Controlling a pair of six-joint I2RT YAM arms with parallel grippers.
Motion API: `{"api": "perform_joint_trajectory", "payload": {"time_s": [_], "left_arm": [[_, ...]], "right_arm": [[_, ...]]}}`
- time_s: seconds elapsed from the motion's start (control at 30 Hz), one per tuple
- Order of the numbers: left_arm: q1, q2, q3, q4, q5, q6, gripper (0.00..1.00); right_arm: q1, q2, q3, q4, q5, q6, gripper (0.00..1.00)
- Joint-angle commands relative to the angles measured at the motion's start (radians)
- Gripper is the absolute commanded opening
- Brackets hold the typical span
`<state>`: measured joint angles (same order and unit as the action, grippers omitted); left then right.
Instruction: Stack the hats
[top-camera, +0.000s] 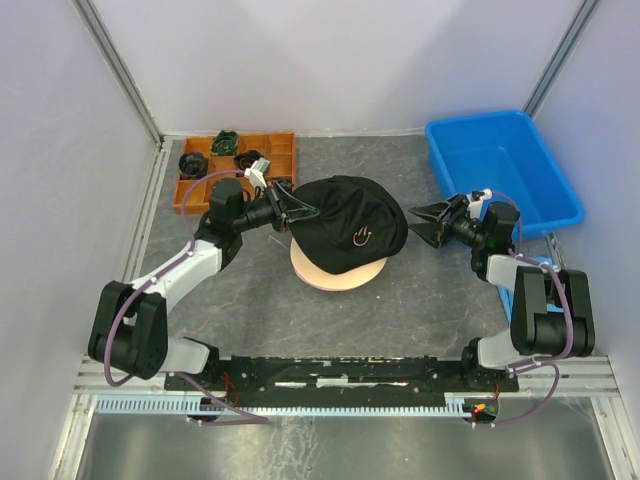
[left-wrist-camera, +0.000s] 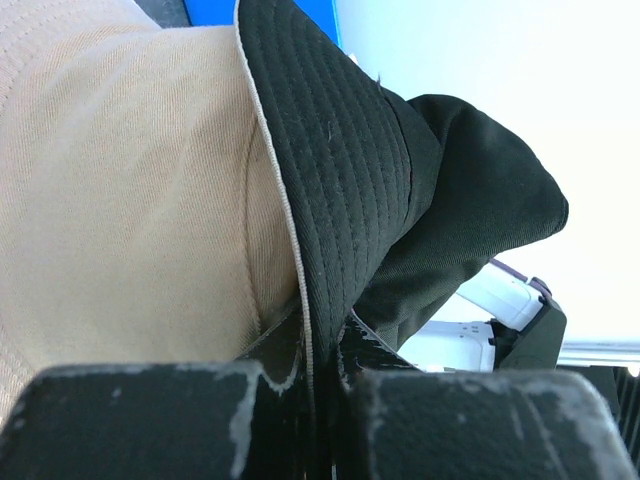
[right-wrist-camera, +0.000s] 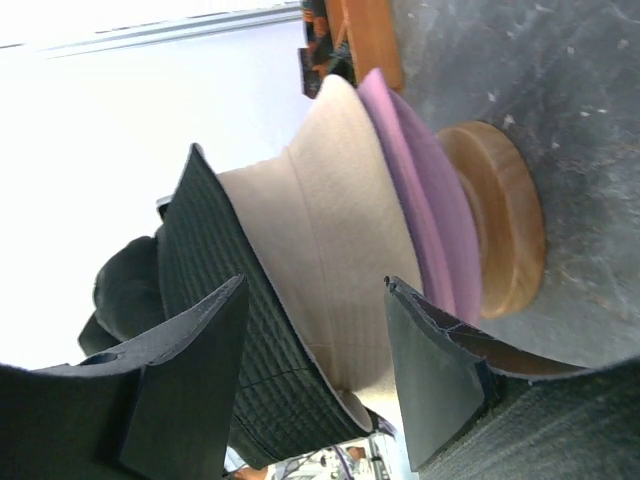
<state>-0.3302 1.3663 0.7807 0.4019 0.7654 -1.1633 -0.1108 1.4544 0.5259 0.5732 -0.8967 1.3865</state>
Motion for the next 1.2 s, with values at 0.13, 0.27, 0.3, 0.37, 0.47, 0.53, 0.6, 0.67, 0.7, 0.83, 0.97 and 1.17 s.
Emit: {"api": "perform_joint_trajectory", "payload": {"time_s": [0.13,0.27,0.3,0.37,0.47,0.53,0.6,0.67,0.7,0.83,0.97,1.17], "left_arm": [[0.002,0.021,0.008,0.009,-0.002,-0.003,0.03],[0.001,0.018,0.009,0.009,-0.003,-0.003,0.03],[0.002,0.017,0.009,0.009,-0.003,-0.003,0.03],[0.002,0.016,0.006,0.010,-0.004,-0.002,0.03],[0.001,0.016,-0.003,0.023,-0.002,-0.006,0.03],[0.002,0.018,-0.007,0.040,0.001,-0.016,0.03],[0.002,0.024,-0.006,0.051,0.007,-0.020,0.03],[0.002,0.030,-0.002,0.060,0.016,-0.024,0.03],[0.003,0.030,0.000,0.061,0.019,-0.023,0.03],[0.003,0.035,0.001,0.068,0.034,-0.029,0.03],[0.003,0.031,-0.001,0.069,0.040,-0.029,0.03],[0.003,0.041,-0.020,0.105,0.054,-0.045,0.03]], "right_arm": [[0.009,0.059,-0.064,0.405,-0.046,0.253,0.65],[0.009,-0.025,-0.064,0.265,-0.071,0.208,0.65],[0.010,-0.058,-0.053,0.177,-0.078,0.173,0.65],[0.010,-0.133,-0.018,-0.018,-0.083,0.080,0.65],[0.012,-0.205,0.043,-0.215,-0.085,-0.024,0.65],[0.010,-0.256,0.087,-0.367,-0.057,-0.108,0.64],[0.011,-0.303,0.137,-0.529,-0.022,-0.197,0.63],[0.010,-0.350,0.169,-0.605,0.004,-0.223,0.63],[0.011,-0.364,0.184,-0.657,0.011,-0.243,0.62],[0.015,-0.411,0.185,-0.755,0.042,-0.269,0.61],[0.013,-0.450,0.246,-0.979,0.130,-0.399,0.56],[0.000,-0.461,0.386,-1.300,0.386,-0.626,0.29]]}}
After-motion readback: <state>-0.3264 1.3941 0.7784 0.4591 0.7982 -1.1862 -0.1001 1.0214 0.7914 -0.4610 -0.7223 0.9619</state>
